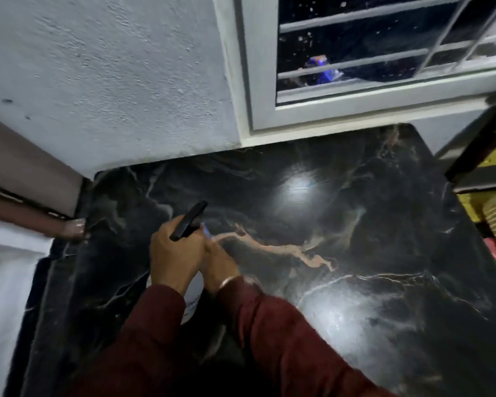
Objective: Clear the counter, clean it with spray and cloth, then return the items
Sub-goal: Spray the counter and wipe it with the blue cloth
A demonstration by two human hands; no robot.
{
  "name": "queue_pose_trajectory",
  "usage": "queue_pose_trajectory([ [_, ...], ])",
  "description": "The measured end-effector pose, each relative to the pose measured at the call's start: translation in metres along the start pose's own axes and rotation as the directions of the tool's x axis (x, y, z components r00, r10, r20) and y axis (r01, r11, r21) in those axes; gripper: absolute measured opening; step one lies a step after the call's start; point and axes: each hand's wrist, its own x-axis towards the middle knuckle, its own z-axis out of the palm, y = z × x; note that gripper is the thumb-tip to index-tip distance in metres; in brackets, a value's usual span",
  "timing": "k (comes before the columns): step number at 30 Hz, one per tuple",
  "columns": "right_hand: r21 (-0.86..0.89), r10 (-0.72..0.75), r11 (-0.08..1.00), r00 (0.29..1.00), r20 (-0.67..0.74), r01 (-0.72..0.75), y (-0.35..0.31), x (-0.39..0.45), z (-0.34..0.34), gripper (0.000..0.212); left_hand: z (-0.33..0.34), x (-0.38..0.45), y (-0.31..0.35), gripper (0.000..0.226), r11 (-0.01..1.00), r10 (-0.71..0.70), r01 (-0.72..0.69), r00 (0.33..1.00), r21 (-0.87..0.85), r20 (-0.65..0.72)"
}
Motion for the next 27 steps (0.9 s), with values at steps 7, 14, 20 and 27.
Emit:
queue_pose_trajectory([
  [7, -0.11, 0.274, 0.947, 0.939, -0.209, -0.301, 0.137, -0.004, -0.041, 0.062, -0.042, 0.031, -0.025, 0.028, 0.999, -0.01, 0.007, 0.996, -0.031, -0.089],
  [14, -0.089, 0.174, 0.976, 0.957, -0.231, -0.198, 0.034, 0.07, -0.02, 0.069, -0.063, 0.042, -0.042, 0.021, 0.995, -0.088, 0.084, 0.991, -0.045, -0.102],
  [20, -0.171, -0.375, 0.913, 0.927, 0.011, 0.372, -0.03, 0.057, 0.016, 0.056, -0.059, 0.057, -0.028, 0.017, 0.994, -0.08, 0.073, 0.994, -0.081, -0.079],
  [27, -0.051, 0.41, 0.894, 0.858, -0.31, -0.445, 0.159, 0.087, -0.063, 0.059, -0.045, 0.084, -0.017, 0.014, 0.998, -0.016, 0.012, 0.998, -0.064, -0.059],
])
